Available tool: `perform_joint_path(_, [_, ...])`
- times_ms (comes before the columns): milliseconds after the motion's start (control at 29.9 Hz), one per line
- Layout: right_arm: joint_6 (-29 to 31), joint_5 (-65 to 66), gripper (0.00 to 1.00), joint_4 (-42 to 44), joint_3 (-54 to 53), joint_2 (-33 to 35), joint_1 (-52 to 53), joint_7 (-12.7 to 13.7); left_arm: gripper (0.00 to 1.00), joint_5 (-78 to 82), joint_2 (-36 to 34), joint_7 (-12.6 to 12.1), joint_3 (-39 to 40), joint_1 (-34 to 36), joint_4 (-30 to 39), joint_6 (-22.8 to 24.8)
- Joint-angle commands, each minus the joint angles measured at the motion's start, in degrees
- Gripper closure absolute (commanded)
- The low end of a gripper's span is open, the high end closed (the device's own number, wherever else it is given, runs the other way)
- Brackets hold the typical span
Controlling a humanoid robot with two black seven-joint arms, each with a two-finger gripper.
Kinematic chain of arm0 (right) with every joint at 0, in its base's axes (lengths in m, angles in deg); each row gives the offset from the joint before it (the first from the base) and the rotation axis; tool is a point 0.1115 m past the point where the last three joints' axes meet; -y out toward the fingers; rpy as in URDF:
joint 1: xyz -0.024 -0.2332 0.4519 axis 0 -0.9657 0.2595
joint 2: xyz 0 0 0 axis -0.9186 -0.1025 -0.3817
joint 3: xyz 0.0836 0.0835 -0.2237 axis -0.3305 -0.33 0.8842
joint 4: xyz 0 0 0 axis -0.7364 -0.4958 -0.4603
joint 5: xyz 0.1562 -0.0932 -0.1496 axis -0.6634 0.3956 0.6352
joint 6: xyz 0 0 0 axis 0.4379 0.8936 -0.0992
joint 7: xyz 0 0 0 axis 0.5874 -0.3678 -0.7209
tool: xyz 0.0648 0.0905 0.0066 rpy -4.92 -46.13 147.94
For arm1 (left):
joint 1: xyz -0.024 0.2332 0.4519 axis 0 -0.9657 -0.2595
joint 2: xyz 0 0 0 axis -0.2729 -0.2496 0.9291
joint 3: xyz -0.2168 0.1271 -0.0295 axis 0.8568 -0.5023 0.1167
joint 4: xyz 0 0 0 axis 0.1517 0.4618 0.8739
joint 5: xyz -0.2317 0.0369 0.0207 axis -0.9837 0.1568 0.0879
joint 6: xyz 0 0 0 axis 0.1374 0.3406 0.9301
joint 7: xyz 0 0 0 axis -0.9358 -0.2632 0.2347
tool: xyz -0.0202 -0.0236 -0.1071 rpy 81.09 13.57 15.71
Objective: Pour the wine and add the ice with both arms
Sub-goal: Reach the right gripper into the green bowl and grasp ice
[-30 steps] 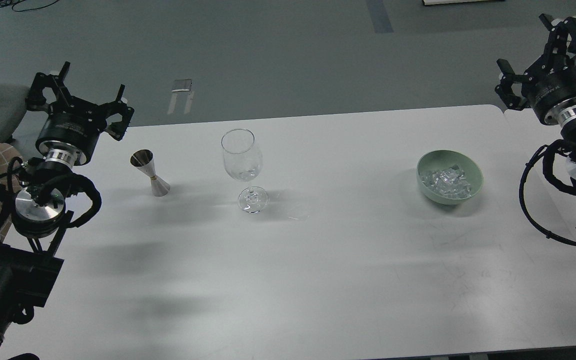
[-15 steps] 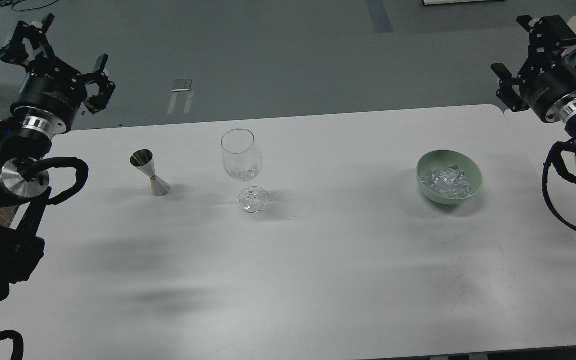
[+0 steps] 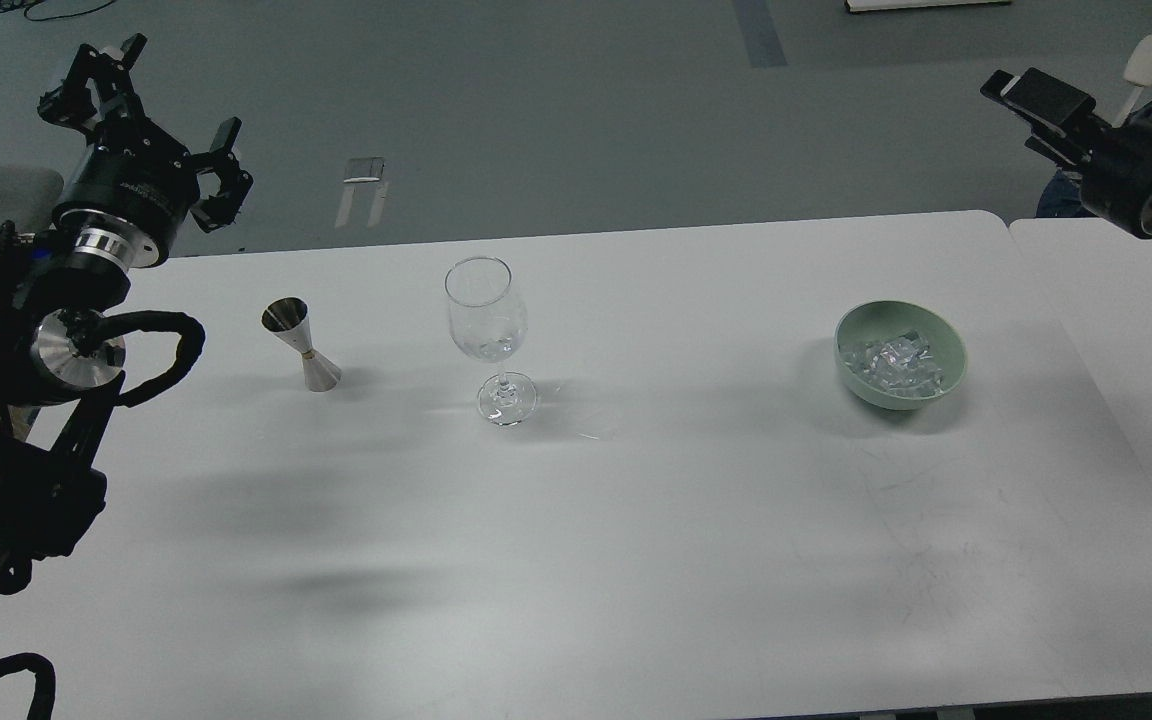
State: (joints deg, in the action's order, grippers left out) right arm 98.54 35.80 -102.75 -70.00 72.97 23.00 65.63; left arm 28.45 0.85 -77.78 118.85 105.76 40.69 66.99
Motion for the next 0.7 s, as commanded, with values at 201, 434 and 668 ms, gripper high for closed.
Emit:
perform_joint_path(201, [0.7, 6.0, 0.00, -2.9, 18.7, 1.9, 8.6, -0.6, 0.04, 0.2, -0.2, 0.3, 0.3, 0.2, 0.1, 0.4])
perform_joint_path(434, [0.0, 10.6, 0.05, -2.7, 30.0, 1.6, 9.9, -0.2, 0.04, 0.1, -0.1, 0.8, 0.3, -0.5, 0.1, 0.6])
perform_joint_path(668, [0.0, 12.5, 0.32, -2.7, 31.5, 1.4, 8.9, 0.2, 0.04, 0.1, 0.1, 0.9, -0.1, -0.8, 0.1, 0.6])
